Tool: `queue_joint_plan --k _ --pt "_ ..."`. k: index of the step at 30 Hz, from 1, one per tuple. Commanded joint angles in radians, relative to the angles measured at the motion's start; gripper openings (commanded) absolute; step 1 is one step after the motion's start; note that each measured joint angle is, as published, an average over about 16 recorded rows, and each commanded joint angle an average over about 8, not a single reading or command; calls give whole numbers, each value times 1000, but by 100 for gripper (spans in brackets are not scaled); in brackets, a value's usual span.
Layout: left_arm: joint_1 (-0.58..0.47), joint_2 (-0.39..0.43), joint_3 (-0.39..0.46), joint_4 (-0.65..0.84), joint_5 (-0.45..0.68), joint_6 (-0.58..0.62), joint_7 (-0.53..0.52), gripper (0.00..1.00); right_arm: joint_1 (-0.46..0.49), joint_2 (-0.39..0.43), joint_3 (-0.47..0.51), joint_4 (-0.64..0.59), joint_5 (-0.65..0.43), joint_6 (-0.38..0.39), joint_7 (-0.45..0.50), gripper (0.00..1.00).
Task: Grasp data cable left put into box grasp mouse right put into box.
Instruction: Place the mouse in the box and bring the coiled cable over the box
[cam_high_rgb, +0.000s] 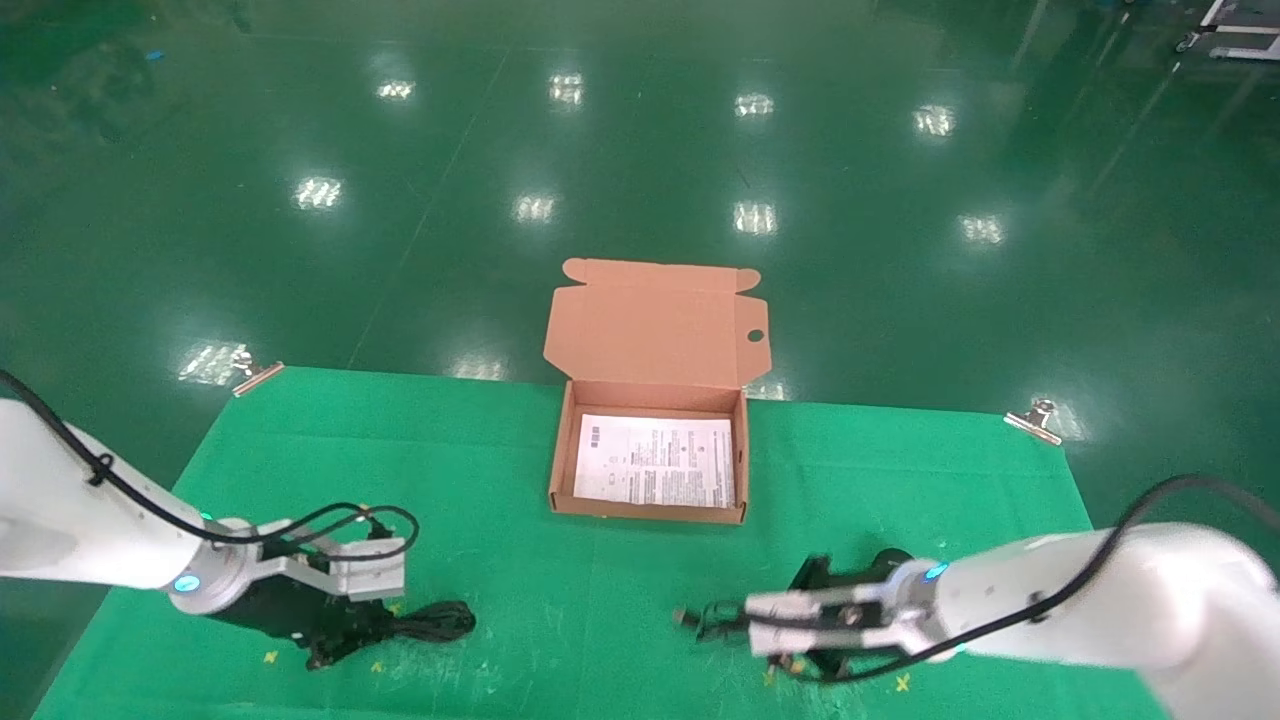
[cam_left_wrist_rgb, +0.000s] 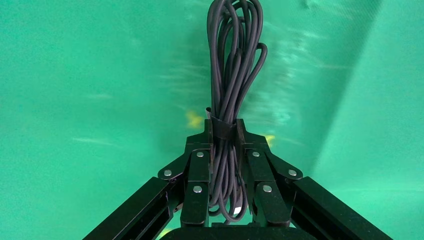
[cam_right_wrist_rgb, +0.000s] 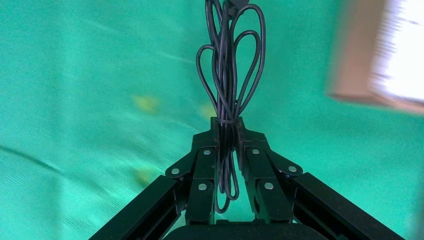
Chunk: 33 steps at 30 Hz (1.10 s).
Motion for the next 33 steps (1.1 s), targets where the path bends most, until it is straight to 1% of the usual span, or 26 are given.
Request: queue_joint_plan --k 1,5,8,11,15,19,22,28,33 --pt "-5 -8 0 -19 -1 4 15 0 4 27 14 33 10 -7 25 0" --pt "-37 -49 -13 -128 4 -29 -4 0 48 104 62 149 -13 -15 125 0" --pt "-52 -77 -23 -241 16 -70 -42 0 95 136 90 216 -61 -7 185 0" --pt "-52 -103 -34 -370 32 -107 -93 0 148 140 112 248 -113 14 226 0" --pt "-45 -126 -43 -528 74 -157 -178 0 228 106 130 243 -150 47 235 0" --pt "-48 -121 -46 -630 138 -207 -259 0 315 27 136 180 -138 92 196 0" --pt "-63 -100 -48 -656 192 -245 -311 0 377 -46 137 97 -115 141 147 0" --pt "-108 -42 -52 -623 289 -313 -383 0 467 -180 139 -96 -53 247 26 0" --pt "-139 -2 -55 -572 344 -356 -419 0 514 -260 142 -225 22 296 -76 0"
